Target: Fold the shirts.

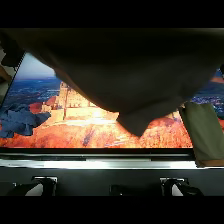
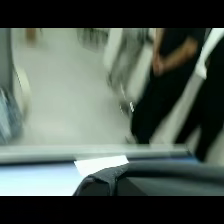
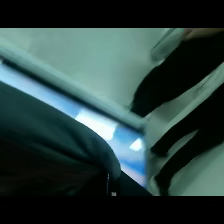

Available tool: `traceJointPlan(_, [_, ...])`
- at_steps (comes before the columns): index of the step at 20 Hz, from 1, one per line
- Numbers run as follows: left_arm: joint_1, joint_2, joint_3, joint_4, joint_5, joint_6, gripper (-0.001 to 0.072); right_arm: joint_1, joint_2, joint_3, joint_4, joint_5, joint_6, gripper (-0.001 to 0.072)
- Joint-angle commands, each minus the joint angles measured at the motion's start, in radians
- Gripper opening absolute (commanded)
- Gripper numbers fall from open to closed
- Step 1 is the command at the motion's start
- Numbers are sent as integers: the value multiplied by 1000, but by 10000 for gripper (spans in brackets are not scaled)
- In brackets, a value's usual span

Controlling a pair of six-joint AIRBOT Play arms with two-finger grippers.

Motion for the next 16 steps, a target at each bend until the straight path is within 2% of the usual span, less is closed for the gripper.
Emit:
traceJointPlan(1, [56, 121, 128, 113, 1, -114, 30, -1, 126, 151, -92, -40, 56, 47])
traceJointPlan(4, [55, 232, 30, 107, 1, -114, 31, -1, 175, 151, -125, -31, 56, 47])
traceJointPlan(7, [55, 254, 24, 123, -23, -114, 30, 0, 180, 151, -153, -22, 56, 48])
traceJointPlan(11, [55, 194, -16, 132, -180, -117, 31, 0, 127, 151, -151, 0, 56, 48])
traceJointPlan(13, [55, 149, -95, 132, -218, -117, 31, 0, 42, 151, -129, 81, 55, 48])
traceJointPlan(16, [55, 59, -288, 132, -215, -94, 31, 0, -179, 150, -72, 290, 9, 47])
